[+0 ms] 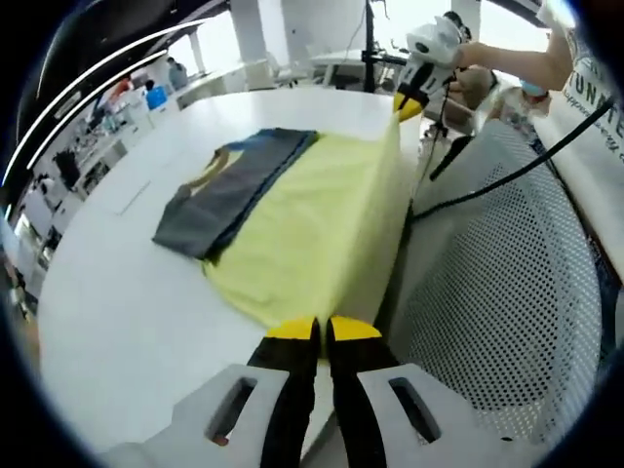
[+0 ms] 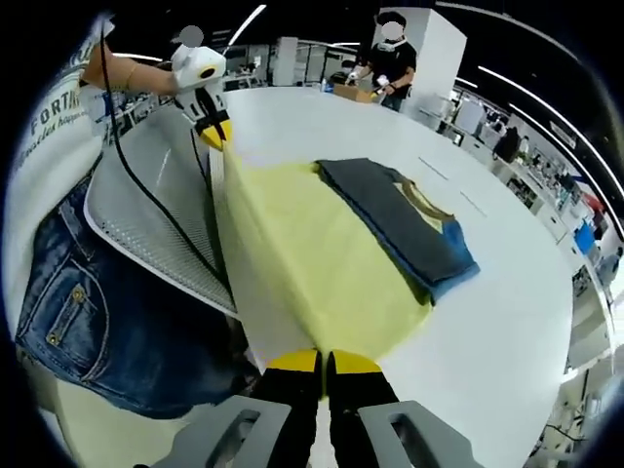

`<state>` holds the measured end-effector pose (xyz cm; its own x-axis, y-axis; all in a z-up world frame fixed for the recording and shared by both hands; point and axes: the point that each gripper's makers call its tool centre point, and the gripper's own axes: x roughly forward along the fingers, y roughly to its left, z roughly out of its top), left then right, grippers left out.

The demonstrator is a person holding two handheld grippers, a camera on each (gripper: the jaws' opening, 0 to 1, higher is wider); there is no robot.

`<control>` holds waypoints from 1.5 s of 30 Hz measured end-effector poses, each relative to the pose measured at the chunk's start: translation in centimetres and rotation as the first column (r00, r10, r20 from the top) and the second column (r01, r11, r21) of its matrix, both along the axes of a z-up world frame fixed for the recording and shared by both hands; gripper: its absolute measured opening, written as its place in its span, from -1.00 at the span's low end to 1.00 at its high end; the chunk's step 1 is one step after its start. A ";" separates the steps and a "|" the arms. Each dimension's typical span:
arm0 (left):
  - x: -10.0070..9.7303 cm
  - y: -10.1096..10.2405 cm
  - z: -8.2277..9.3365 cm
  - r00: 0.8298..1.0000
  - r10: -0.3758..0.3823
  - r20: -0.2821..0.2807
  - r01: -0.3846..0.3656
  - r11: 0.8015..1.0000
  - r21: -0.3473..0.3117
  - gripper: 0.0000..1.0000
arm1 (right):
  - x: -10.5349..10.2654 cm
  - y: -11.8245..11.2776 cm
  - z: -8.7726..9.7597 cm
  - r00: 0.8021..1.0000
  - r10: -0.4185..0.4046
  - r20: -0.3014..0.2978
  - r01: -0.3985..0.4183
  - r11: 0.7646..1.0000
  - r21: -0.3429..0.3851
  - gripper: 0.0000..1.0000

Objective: Fold the garment on the visible template until the final outline fits inside the template.

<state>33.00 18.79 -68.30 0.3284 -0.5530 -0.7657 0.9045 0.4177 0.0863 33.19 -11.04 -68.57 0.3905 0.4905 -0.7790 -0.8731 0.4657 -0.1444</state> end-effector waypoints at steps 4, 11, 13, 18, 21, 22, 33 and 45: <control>1.0 0.0 0.9 1.000 0.004 0.023 -0.003 1.000 -0.005 -0.99 | 1.1 0.0 1.0 0.999 0.005 0.038 -0.005 1.000 -0.008 -1.00; 3.4 -0.1 2.3 0.998 0.019 0.064 -0.019 1.000 -0.015 -0.99 | 3.1 -0.1 2.3 0.996 0.004 0.088 -0.003 1.000 -0.016 -1.00; 4.0 -0.2 2.7 0.997 0.017 0.076 -0.016 1.000 -0.016 -0.99 | 3.6 -0.2 2.5 0.995 0.008 0.097 -0.006 1.000 -0.023 -1.00; 5.5 -0.4 3.8 0.995 0.010 0.101 -0.008 1.000 -0.019 -0.99 | 5.1 -0.3 3.2 0.991 0.010 0.133 -0.005 0.999 -0.036 -1.00; 6.3 -0.5 4.2 0.993 0.010 0.115 -0.008 1.000 -0.021 -0.99 | 6.1 -0.5 3.8 0.988 0.010 0.156 -0.004 0.999 -0.043 -1.00; 6.5 -0.6 4.3 0.993 0.009 0.118 -0.007 1.000 -0.022 -0.99 | 6.4 -0.5 3.9 0.986 0.011 0.164 -0.004 0.999 -0.046 -1.00; 9.9 -0.7 5.7 0.986 0.032 0.165 -0.027 0.999 -0.029 -0.99 | 9.5 -0.6 5.0 0.975 0.002 0.221 0.010 0.999 -0.052 -1.00; 13.5 -0.8 6.8 0.981 0.018 0.192 -0.014 1.000 -0.023 -0.99 | 12.8 -0.5 5.9 0.962 -0.005 0.272 0.027 0.997 -0.077 -1.00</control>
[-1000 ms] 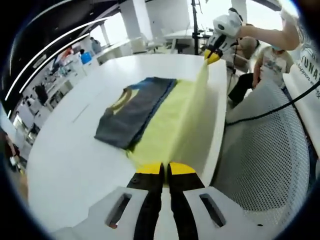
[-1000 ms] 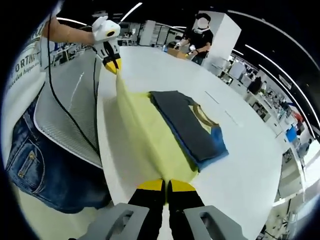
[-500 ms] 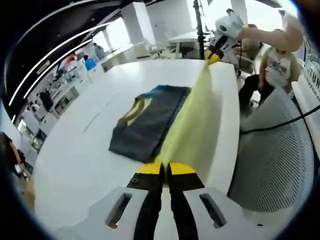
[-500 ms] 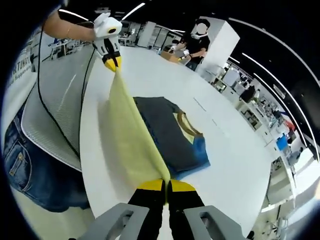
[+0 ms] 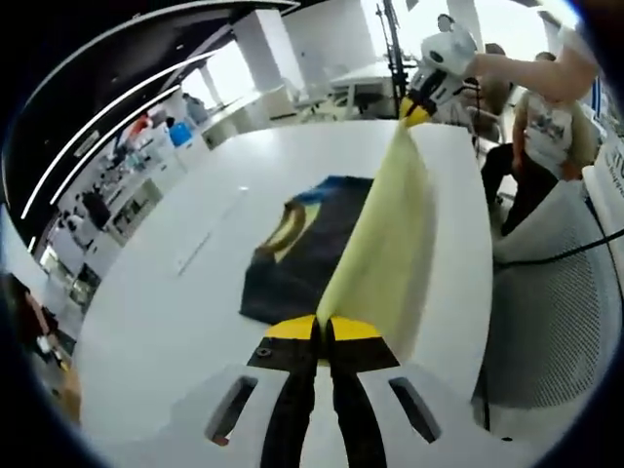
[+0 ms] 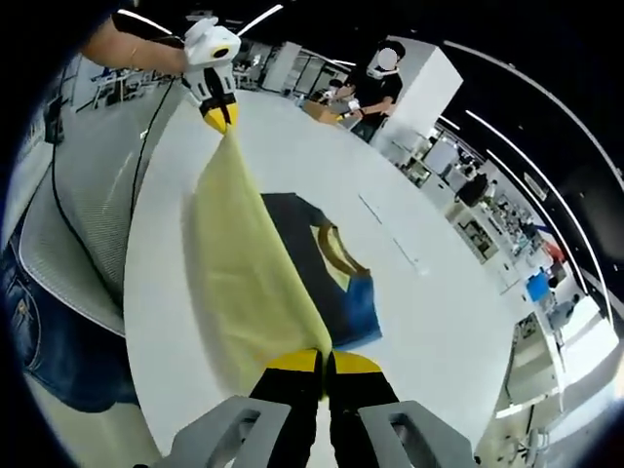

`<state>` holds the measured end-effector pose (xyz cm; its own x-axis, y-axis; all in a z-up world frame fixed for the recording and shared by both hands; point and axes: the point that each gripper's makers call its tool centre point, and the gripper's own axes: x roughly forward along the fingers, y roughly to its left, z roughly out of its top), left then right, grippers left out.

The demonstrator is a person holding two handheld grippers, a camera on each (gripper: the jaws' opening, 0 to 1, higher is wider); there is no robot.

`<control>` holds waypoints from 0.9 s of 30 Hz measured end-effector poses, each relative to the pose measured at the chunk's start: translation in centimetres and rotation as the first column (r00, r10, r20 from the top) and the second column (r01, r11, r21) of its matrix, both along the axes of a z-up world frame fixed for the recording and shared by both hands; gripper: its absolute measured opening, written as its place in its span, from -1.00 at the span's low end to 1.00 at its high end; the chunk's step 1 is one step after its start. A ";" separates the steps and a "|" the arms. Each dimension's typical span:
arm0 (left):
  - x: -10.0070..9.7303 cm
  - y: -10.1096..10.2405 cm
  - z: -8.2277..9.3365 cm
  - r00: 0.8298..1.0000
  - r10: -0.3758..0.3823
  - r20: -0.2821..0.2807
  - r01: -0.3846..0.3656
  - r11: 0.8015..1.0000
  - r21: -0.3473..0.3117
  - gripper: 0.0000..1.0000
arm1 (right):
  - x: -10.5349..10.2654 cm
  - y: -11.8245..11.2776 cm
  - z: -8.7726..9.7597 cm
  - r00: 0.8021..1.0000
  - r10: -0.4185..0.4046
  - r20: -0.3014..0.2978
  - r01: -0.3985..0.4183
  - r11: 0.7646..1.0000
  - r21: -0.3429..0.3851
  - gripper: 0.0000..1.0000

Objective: Fold the garment on the visible template until the final outline fits inside the template.

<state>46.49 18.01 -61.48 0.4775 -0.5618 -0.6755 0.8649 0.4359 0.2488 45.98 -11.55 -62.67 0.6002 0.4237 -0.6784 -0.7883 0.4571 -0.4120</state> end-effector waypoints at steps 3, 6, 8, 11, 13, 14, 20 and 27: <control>0.8 -0.2 0.0 1.000 0.002 0.005 -0.002 1.000 0.000 -0.99 | 0.8 0.1 0.2 1.000 -0.007 0.011 0.007 1.000 -0.007 -1.00; 1.7 -0.3 0.1 1.000 0.010 0.019 -0.010 1.000 0.003 -0.99 | 1.6 0.1 0.4 1.000 -0.012 0.026 0.012 1.000 -0.014 -1.00; 2.3 -0.3 0.2 1.000 0.016 0.023 -0.016 1.000 -0.001 -0.99 | 2.2 0.1 0.5 0.999 -0.015 0.038 0.015 1.000 -0.018 -1.00; 3.1 -0.4 0.5 0.999 0.022 0.033 -0.022 1.000 -0.012 -0.99 | 3.0 0.0 0.5 0.999 -0.012 0.051 0.014 0.999 -0.032 -1.00; 3.8 -0.6 1.0 0.998 0.026 0.057 -0.024 0.999 -0.025 -0.99 | 3.5 -0.1 0.7 0.998 -0.016 0.061 0.018 0.999 -0.041 -1.00; 4.2 -0.7 1.3 0.997 0.027 0.069 -0.025 0.999 -0.035 -0.99 | 3.9 -0.2 0.8 0.997 -0.020 0.068 0.023 0.999 -0.042 -1.00; 5.9 -1.1 1.9 0.994 0.032 0.100 -0.028 0.999 -0.036 -0.99 | 5.6 -0.3 1.5 0.996 -0.031 0.085 0.035 0.999 -0.042 -1.00; 7.9 -1.1 2.2 0.991 0.058 0.122 -0.055 0.998 -0.033 -0.99 | 8.0 -0.7 2.0 0.991 -0.041 0.125 0.049 0.997 -0.063 -1.00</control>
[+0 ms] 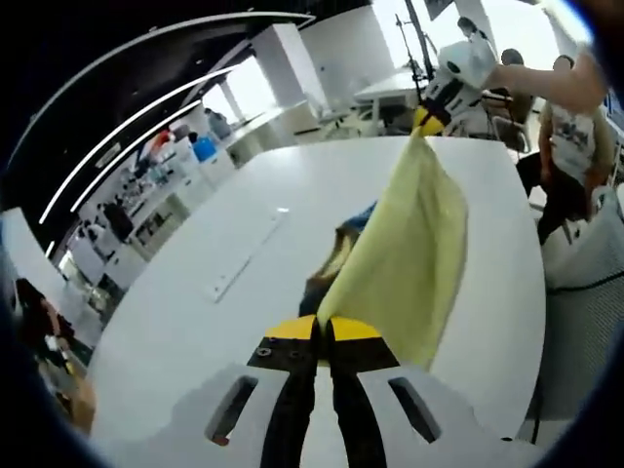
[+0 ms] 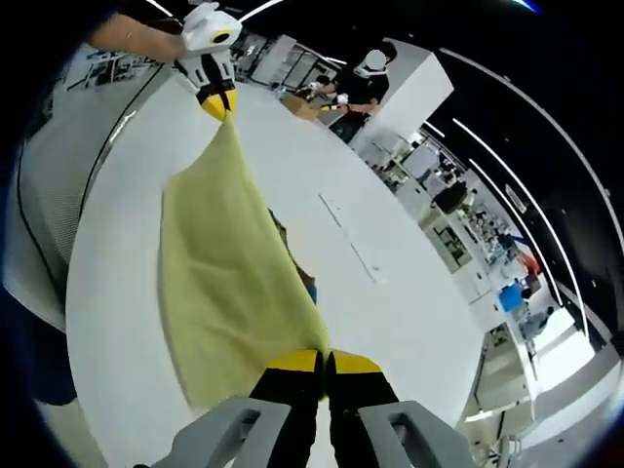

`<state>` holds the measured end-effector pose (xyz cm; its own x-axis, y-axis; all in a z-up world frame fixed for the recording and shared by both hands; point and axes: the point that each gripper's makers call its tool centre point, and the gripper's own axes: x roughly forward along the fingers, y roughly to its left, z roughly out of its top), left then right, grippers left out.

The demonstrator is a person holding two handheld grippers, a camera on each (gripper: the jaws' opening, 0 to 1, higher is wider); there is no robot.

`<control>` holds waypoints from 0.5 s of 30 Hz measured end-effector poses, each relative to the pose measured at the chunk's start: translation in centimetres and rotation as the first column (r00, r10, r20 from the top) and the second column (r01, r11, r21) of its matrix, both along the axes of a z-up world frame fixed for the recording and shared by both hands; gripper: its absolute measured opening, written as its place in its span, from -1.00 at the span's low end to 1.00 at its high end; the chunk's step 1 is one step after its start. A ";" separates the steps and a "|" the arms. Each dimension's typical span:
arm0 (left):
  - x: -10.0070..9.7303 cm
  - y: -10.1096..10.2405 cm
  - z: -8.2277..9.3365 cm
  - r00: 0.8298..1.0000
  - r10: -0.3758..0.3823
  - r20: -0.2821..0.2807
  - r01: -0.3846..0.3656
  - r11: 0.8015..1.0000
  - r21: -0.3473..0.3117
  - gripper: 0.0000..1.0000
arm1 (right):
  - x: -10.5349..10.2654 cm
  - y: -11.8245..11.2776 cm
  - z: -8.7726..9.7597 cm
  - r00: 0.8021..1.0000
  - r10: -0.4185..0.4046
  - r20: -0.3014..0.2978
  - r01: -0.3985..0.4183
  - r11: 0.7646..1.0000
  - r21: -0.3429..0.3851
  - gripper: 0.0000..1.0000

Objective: Fold the garment on the visible template until the final outline fits inside the template.

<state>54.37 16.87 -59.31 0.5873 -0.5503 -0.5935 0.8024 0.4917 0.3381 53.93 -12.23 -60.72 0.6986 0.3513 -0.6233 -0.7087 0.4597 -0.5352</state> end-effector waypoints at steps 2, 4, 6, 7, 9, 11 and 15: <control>0.6 0.1 0.0 1.000 0.013 0.008 -0.013 1.000 0.007 -0.99 | 0.8 0.1 0.0 1.000 -0.004 0.013 0.005 1.000 -0.002 -1.00; 1.3 0.3 0.0 0.999 0.035 0.011 -0.035 0.999 0.011 -0.99 | 1.5 0.3 0.0 1.000 -0.004 0.027 0.004 1.000 -0.011 -1.00; 2.0 0.4 -0.1 0.998 0.057 0.010 -0.057 0.998 0.006 -0.99 | 2.3 0.4 -0.2 0.999 -0.004 0.041 0.005 0.999 -0.036 -1.00; 2.2 0.4 -0.1 0.998 0.063 0.009 -0.063 0.998 0.005 -0.99 | 2.7 0.5 -0.4 0.999 -0.004 0.046 0.007 0.999 -0.052 -1.00; 2.9 0.5 -0.3 0.997 0.073 0.010 -0.073 0.997 0.013 -0.99 | 3.4 0.5 -0.9 0.999 -0.009 0.043 0.011 0.998 -0.065 -1.00; 3.5 0.4 -0.6 0.997 0.080 0.002 -0.080 0.997 0.017 -0.99 | 4.1 0.4 -1.5 0.999 -0.023 0.036 0.026 0.997 -0.068 -1.00; 4.5 0.6 -2.2 0.997 0.078 0.007 -0.078 0.995 0.059 -0.99 | 5.3 0.3 -2.8 0.999 -0.040 0.018 0.042 0.996 -0.073 -1.00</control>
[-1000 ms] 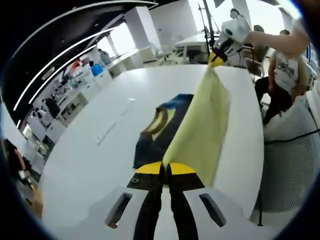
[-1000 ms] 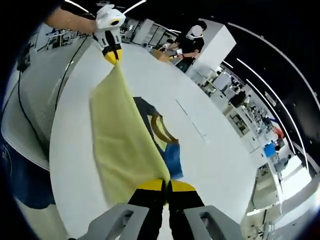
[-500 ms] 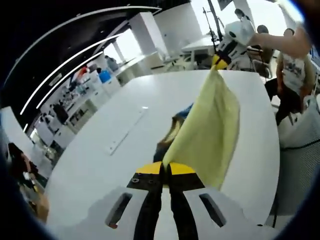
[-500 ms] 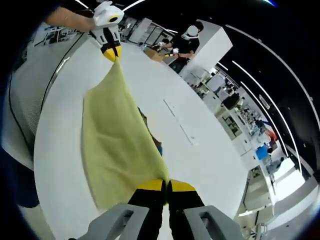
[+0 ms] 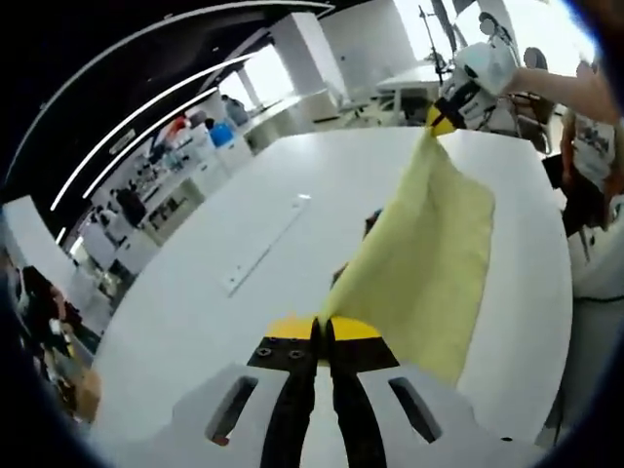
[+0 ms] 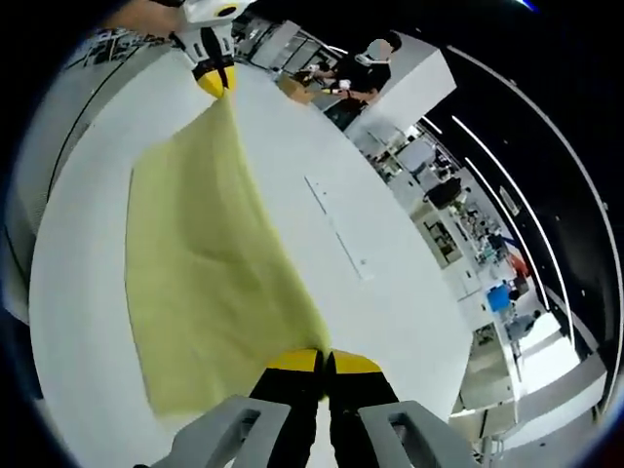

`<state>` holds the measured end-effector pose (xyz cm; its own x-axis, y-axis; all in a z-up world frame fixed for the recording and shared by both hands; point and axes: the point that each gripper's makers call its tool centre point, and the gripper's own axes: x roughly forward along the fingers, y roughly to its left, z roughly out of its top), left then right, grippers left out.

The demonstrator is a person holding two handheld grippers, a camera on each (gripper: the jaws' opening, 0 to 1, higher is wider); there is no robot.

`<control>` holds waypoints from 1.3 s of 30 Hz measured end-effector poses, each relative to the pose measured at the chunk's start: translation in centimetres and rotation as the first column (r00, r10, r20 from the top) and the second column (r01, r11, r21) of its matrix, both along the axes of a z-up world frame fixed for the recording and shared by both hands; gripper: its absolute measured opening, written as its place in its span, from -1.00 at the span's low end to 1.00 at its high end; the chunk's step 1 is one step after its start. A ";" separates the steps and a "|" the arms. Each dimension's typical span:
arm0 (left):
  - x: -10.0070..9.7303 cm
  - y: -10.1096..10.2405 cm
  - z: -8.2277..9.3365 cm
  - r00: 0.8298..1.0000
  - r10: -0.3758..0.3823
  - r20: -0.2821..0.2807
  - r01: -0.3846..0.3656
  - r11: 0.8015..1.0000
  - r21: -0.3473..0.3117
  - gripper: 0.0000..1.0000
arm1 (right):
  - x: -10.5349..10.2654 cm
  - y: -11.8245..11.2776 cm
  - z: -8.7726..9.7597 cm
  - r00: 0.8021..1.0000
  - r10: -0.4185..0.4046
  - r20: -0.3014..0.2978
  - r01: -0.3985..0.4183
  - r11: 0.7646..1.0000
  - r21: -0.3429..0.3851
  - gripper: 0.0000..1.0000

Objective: Fold the garment on the visible template until the final outline fits inside the template.

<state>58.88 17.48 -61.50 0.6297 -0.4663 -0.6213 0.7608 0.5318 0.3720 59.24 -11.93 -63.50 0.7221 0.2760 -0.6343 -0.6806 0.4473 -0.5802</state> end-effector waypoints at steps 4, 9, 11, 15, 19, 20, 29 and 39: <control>1.1 0.1 -1.7 1.000 0.015 -0.025 -0.015 1.000 0.008 -0.99 | 0.9 0.0 -1.5 1.000 0.012 -0.012 -0.012 0.998 -0.062 -1.00; 2.2 0.3 -4.3 0.998 0.019 -0.054 -0.018 1.000 0.018 -0.99 | 2.5 -0.3 -3.5 1.000 0.018 -0.010 -0.019 0.994 -0.106 -1.00; 2.8 0.4 -5.2 0.997 0.031 -0.068 -0.030 0.999 0.021 -0.99 | 2.9 -0.4 -4.4 1.000 0.014 -0.021 -0.016 0.993 -0.115 -1.00; 3.9 0.3 -6.4 0.996 0.037 -0.083 -0.035 0.999 0.018 -0.99 | 3.6 -0.3 -5.7 0.999 0.019 -0.032 -0.023 0.990 -0.137 -1.00; 4.8 0.4 -7.6 0.995 0.032 -0.094 -0.029 0.999 0.030 -0.99 | 4.3 -0.4 -6.9 0.998 -0.001 -0.066 -0.007 0.993 -0.119 -1.00; 4.9 0.3 -7.9 0.995 0.029 -0.098 -0.026 0.999 0.031 -0.99 | 4.4 -0.5 -7.3 0.997 -0.007 -0.076 -0.002 0.993 -0.119 -1.00; 6.2 0.3 -10.5 0.990 0.028 -0.135 -0.017 0.997 0.077 -0.99 | 5.0 -0.6 -9.7 0.981 -0.045 -0.191 0.049 0.999 0.016 -1.00; 6.4 1.1 -12.9 0.983 0.037 -0.178 -0.016 0.992 0.122 -0.96 | 6.0 -1.7 -11.2 0.971 -0.061 -0.229 0.072 0.997 0.040 -1.00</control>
